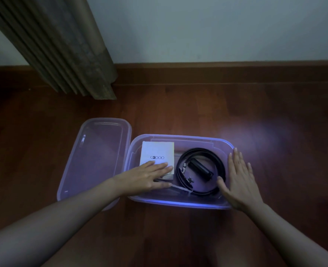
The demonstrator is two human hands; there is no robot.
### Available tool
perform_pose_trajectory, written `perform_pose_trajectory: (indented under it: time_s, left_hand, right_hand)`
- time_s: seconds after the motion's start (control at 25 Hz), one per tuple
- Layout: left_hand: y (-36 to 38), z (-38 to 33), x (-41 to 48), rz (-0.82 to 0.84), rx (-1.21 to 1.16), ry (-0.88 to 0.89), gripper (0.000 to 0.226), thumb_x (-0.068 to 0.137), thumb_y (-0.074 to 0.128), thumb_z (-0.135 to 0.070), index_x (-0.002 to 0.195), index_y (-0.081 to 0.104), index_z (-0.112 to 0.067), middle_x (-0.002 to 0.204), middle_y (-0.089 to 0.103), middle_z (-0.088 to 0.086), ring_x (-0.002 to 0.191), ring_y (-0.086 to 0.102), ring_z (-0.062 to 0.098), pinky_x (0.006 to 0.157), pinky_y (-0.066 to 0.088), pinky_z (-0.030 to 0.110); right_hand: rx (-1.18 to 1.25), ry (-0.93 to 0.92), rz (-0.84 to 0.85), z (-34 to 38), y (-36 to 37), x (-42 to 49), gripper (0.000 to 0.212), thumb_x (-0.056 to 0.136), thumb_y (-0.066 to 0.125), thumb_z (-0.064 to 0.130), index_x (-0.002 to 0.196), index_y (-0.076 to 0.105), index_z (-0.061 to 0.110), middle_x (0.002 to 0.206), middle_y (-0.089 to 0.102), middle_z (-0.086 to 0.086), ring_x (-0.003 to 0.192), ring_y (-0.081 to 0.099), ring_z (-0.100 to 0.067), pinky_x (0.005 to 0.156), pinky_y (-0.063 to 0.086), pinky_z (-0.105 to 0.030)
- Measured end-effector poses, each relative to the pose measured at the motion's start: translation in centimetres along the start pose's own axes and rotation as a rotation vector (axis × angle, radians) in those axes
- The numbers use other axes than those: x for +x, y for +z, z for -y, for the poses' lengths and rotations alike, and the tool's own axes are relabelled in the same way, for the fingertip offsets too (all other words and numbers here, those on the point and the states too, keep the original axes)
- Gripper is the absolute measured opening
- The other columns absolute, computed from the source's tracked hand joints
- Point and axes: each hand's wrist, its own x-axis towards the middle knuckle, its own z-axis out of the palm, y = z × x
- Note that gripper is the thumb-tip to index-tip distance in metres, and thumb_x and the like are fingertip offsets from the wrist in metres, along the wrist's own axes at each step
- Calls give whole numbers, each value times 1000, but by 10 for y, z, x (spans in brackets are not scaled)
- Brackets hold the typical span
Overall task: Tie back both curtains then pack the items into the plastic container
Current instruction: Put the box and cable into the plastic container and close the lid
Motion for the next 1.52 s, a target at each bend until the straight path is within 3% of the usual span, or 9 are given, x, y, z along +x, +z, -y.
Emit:
perform_pose_trajectory:
  time_s: [0.16, 0.24, 0.4, 0.56, 0.68, 0.8, 0.96, 1.2, 1.52]
  left_hand:
    - [-3, -2, -1, 25, -16, -65, 74, 74, 77, -29, 137, 40, -21, 141, 50, 5, 128, 49, 21, 99, 44, 40]
    - [-11, 2, -5, -63, -73, -176, 69, 81, 63, -47, 139, 37, -19, 144, 46, 2, 131, 46, 15, 103, 41, 38]
    - [-27, 25, -39, -241, -486, -668, 72, 90, 30, -64, 142, 36, -15, 146, 40, 2, 134, 34, 10, 110, 28, 26]
    - [-14, 45, -89, -371, -514, -1139, 58, 94, 49, -39, 140, 40, -6, 144, 44, 12, 133, 39, 25, 109, 28, 32]
    - [2, 51, -132, -241, -482, -1411, 57, 93, 56, -23, 140, 36, 2, 142, 43, 22, 130, 41, 37, 108, 31, 41]
    - [18, 45, -167, -30, -432, -1554, 62, 94, 52, -24, 139, 29, 11, 144, 35, 31, 132, 36, 43, 111, 24, 44]
    - [33, 31, -185, 189, -410, -1642, 65, 97, 41, -35, 142, 24, 9, 145, 35, 26, 131, 36, 38, 110, 22, 39]
    - [47, 30, -181, 29, -349, -1715, 42, 94, 52, -25, 119, 51, 9, 117, 55, 29, 109, 50, 41, 98, 35, 44]
    - [42, 35, -188, -151, -576, -1967, 36, 96, 47, -28, 117, 42, 0, 122, 52, 26, 118, 47, 42, 94, 39, 45]
  right_hand:
    - [-33, 11, -3, -2, 1, -1, 94, 74, 4, 63, 148, 1, 6, 152, -18, -6, 140, -17, -15, 114, -8, -34]
    - [-81, 2, -84, -1, 0, -2, 95, 79, 7, 67, 147, 13, 1, 156, 1, -12, 143, -2, -20, 115, -4, -36]
    - [-8, -102, -177, 36, -25, 12, 80, 86, 23, 57, 142, 32, 0, 152, 27, -17, 142, 24, -30, 115, 10, -40]
    - [102, -448, -175, 137, -48, 38, 73, 88, 29, 50, 140, 36, 0, 149, 34, -17, 140, 30, -31, 116, 15, -38]
    - [94, -658, -66, 224, -25, 39, 73, 86, 33, 50, 135, 42, -3, 142, 44, -22, 133, 40, -36, 107, 32, -50]
    - [23, -775, 84, 285, 15, 29, 72, 89, 43, 45, 139, 34, -5, 147, 33, -24, 137, 33, -37, 110, 27, -49]
    - [-83, -675, 358, 319, 59, 14, 81, 95, 37, 48, 147, 1, -1, 157, -4, -17, 146, -4, -30, 117, 1, -41]
    - [-142, -562, 534, 329, 87, 4, 80, 96, 26, 52, 146, -13, 4, 156, -20, -13, 143, -18, -29, 116, -6, -45]
    - [-18, -635, 516, 325, 86, 3, 75, 98, 32, 43, 147, -10, 3, 156, -18, -15, 143, -17, -32, 115, -8, -45]
